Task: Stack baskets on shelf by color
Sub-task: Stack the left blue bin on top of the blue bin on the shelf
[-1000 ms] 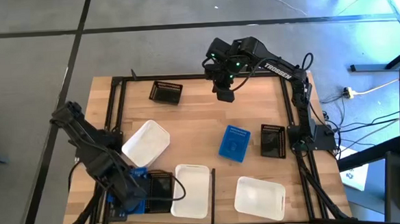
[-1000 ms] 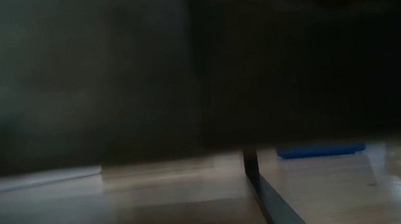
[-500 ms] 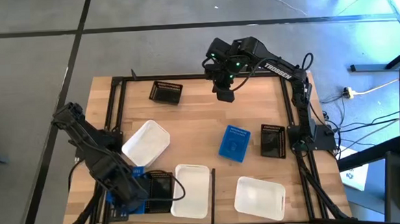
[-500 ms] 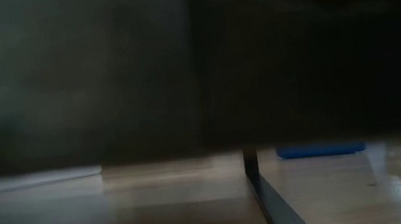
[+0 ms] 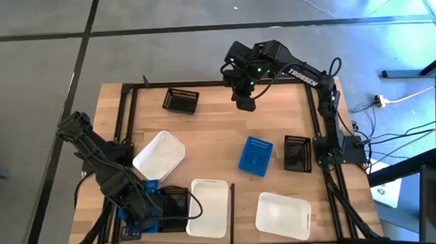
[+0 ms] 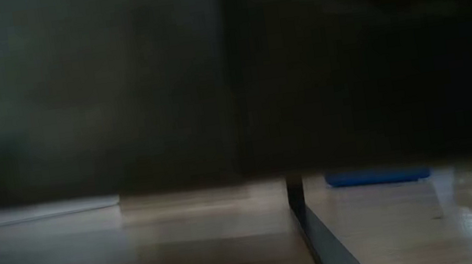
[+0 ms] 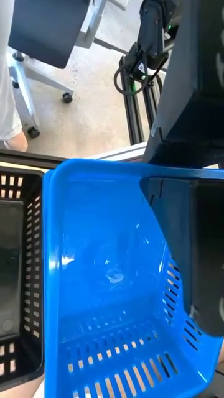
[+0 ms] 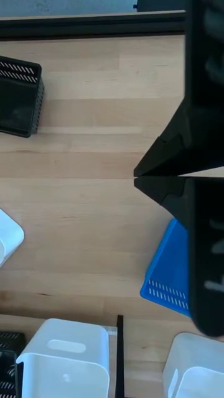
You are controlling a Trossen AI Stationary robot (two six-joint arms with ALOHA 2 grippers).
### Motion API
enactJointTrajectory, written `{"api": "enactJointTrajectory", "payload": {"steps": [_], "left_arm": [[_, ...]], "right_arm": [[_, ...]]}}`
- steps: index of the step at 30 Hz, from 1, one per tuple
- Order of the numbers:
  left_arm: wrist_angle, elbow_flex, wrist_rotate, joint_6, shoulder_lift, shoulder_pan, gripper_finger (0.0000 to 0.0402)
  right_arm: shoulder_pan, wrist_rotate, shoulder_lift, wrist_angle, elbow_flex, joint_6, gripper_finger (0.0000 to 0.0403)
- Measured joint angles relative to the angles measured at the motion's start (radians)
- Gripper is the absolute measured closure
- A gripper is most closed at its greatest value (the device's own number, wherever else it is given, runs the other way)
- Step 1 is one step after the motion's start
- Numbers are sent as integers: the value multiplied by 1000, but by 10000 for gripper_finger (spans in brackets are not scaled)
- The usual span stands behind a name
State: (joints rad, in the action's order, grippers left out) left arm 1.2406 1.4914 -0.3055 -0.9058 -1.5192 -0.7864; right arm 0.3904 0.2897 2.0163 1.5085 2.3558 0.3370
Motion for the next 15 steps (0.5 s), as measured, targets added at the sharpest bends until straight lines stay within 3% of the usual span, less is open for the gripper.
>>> {"api": "enactJointTrajectory", "payload": {"steps": [15], "left_arm": [[0,0,1,-6,0,0,346]], "right_arm": [[0,0,0,0,0,0,402]]}}
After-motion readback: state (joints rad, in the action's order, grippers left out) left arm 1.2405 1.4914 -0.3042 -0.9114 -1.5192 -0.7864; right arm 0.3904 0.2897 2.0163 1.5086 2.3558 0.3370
